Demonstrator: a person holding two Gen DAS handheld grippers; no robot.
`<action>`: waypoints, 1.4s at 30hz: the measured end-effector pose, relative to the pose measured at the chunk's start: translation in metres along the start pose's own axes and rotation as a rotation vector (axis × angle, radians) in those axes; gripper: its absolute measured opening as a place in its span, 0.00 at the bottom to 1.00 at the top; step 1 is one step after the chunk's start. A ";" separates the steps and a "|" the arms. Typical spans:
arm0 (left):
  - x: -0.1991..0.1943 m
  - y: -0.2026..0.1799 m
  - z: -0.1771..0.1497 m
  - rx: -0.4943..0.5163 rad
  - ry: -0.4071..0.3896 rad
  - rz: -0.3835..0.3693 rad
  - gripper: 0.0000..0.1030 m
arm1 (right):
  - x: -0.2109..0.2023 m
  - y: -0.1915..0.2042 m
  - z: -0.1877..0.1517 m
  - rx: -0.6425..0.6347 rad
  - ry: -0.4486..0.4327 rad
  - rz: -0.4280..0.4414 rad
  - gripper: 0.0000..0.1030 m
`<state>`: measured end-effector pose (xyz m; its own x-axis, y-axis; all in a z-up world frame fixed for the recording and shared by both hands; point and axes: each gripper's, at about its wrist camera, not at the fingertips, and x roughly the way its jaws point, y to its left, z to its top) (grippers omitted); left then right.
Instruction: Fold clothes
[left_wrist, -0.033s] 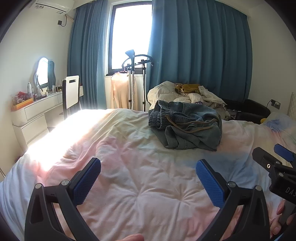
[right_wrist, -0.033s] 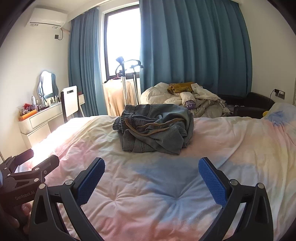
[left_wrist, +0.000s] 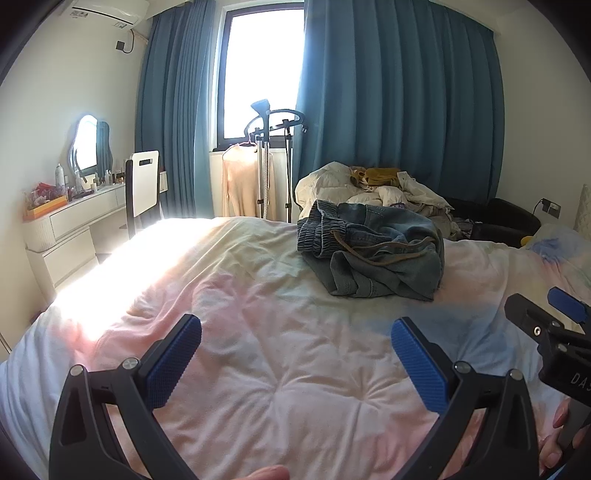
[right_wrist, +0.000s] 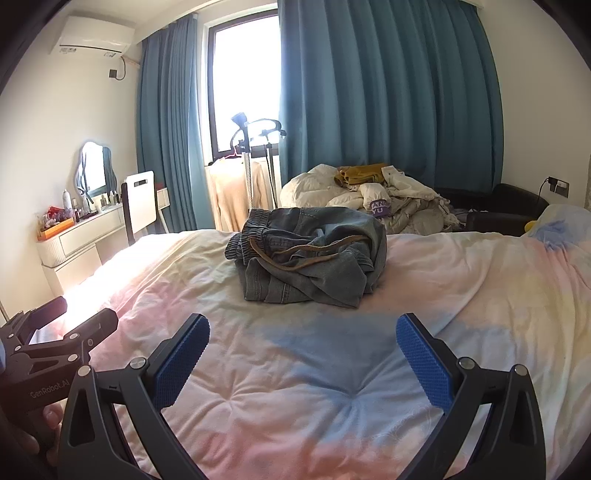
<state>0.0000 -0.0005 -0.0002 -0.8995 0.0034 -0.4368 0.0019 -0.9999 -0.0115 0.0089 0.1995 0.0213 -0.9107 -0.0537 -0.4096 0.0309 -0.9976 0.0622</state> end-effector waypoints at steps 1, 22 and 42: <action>0.000 0.000 0.000 -0.002 -0.001 -0.001 1.00 | 0.000 -0.001 0.000 0.003 -0.002 0.001 1.00; 0.002 -0.001 -0.001 -0.006 0.004 -0.003 1.00 | 0.001 0.000 -0.002 0.010 0.003 0.005 1.00; 0.003 -0.001 -0.004 -0.002 0.009 -0.007 1.00 | 0.000 0.001 -0.001 0.007 0.003 0.000 1.00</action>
<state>-0.0014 0.0011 -0.0051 -0.8956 0.0102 -0.4448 -0.0034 -0.9999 -0.0161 0.0093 0.1980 0.0205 -0.9096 -0.0543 -0.4120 0.0283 -0.9972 0.0689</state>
